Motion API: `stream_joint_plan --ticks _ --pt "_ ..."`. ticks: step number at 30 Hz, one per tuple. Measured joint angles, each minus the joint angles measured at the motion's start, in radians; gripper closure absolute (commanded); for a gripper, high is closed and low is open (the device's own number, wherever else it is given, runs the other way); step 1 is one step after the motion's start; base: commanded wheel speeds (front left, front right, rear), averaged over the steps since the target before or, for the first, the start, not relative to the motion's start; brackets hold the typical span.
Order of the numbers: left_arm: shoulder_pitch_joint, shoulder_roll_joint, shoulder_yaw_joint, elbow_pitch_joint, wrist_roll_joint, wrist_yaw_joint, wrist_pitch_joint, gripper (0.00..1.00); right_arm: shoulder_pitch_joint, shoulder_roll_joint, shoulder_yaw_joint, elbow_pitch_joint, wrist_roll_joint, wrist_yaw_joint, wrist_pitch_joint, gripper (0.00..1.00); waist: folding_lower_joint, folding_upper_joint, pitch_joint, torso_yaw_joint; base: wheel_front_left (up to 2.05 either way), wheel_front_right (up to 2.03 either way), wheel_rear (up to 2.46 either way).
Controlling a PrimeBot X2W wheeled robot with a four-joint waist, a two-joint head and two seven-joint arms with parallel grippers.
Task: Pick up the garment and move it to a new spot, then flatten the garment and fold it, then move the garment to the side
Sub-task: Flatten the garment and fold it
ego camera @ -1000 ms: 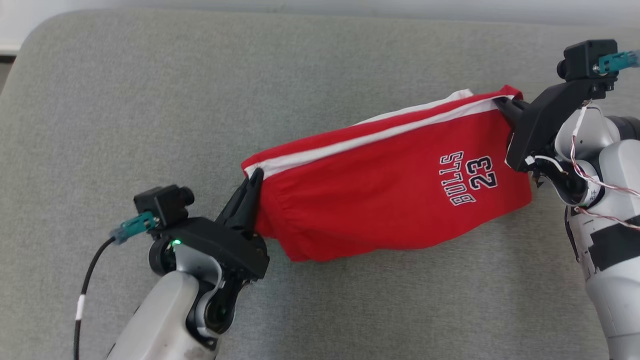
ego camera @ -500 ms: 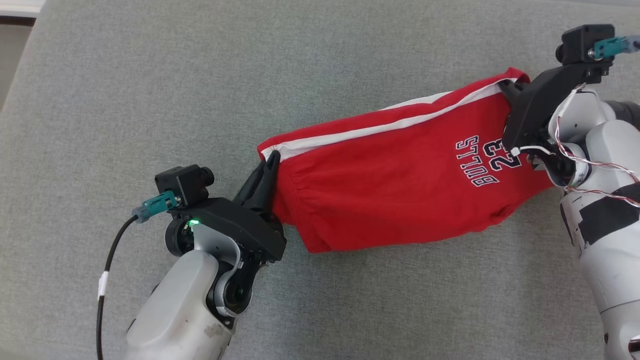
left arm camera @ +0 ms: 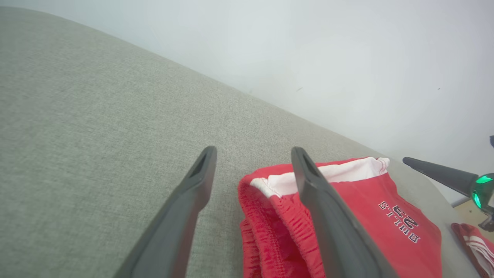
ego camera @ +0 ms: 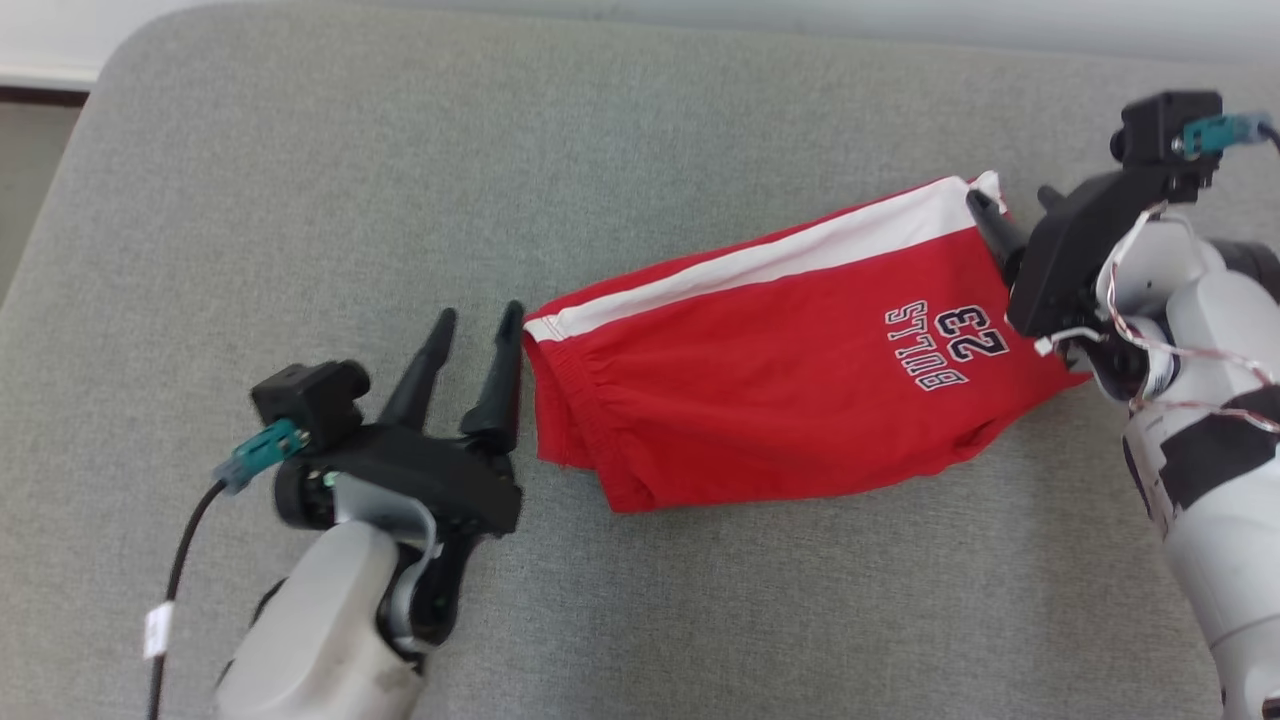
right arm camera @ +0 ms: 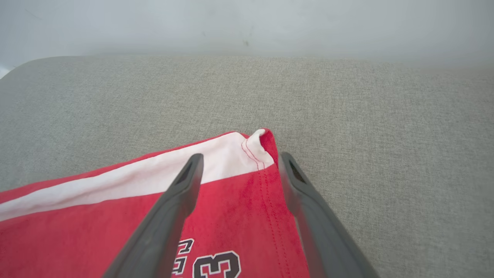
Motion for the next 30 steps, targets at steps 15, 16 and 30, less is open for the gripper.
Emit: stream_joint_plan --ticks 15,16,30 --pt "0.312 -0.056 0.342 -0.375 0.401 -0.073 -0.013 0.0 0.093 -0.032 -0.055 0.081 0.021 0.0 -0.076 0.0 -0.0001 -0.0001 -0.048 0.012 0.0 0.0 0.0" --pt "0.325 -0.06 0.349 -0.376 0.415 -0.078 -0.013 0.0 0.094 -0.031 -0.065 0.094 0.02 0.0 -0.079 0.0 -0.0001 -0.0001 -0.047 0.017 0.0 0.0 0.0" --pt "0.504 -0.079 0.394 -0.364 0.458 -0.098 -0.013 0.0 0.066 -0.013 -0.14 0.276 -0.054 0.0 -0.076 0.0 -0.0001 -0.0002 -0.035 0.087 0.0 0.0 0.0"
